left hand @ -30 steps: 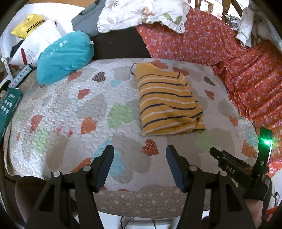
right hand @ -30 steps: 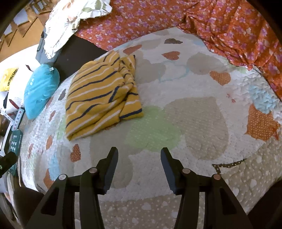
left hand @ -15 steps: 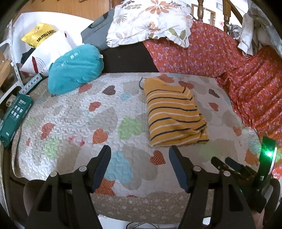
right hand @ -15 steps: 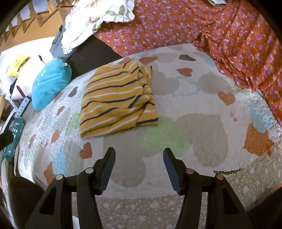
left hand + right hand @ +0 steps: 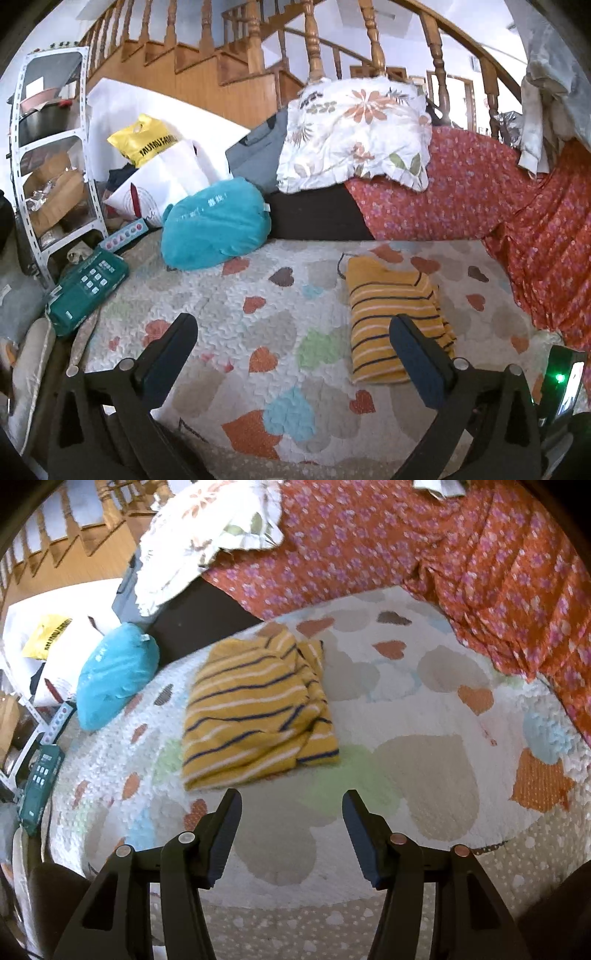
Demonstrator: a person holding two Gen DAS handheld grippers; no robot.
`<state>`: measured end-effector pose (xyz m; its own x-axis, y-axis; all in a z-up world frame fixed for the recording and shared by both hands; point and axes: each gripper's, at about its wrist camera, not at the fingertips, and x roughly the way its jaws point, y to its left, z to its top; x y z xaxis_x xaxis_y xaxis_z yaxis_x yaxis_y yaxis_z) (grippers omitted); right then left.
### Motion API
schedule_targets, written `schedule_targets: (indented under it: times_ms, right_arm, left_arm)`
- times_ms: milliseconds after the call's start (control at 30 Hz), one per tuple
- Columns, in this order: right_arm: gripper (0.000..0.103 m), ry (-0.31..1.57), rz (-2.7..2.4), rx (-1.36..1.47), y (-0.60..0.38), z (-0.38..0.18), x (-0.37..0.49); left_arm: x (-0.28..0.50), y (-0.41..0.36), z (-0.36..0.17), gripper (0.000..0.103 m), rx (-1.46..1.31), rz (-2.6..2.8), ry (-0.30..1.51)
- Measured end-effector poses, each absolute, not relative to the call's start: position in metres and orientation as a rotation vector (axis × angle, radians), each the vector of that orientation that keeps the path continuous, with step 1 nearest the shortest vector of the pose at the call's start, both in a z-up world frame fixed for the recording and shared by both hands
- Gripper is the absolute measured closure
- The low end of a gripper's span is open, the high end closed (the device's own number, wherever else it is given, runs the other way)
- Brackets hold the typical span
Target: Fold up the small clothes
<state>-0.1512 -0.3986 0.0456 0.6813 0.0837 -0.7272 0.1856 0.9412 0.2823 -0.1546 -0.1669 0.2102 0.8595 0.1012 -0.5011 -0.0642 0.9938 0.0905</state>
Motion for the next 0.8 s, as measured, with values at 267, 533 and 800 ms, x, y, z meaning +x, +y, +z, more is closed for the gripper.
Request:
schedule_targets:
  times_ms: [267, 533, 800]
  right_arm:
    - [0.036, 0.726, -0.035, 0.238, -0.384, 0.068, -0.159]
    - [0.033, 0.764, -0.059, 0.233, -0.390, 0.056, -0.159]
    - [0.033, 0.870, -0.086, 0.192, -0.383, 0.029, -0.146]
  left_arm:
    - [-0.161, -0.188, 0.222, 0.000, 0.163, 0.160, 0.510]
    - [-0.129, -0.186, 0.173, 0.000, 0.093, 0.061, 0.801]
    - [-0.108, -0.187, 0.139, 0.000, 0.077, -0.003, 0.929]
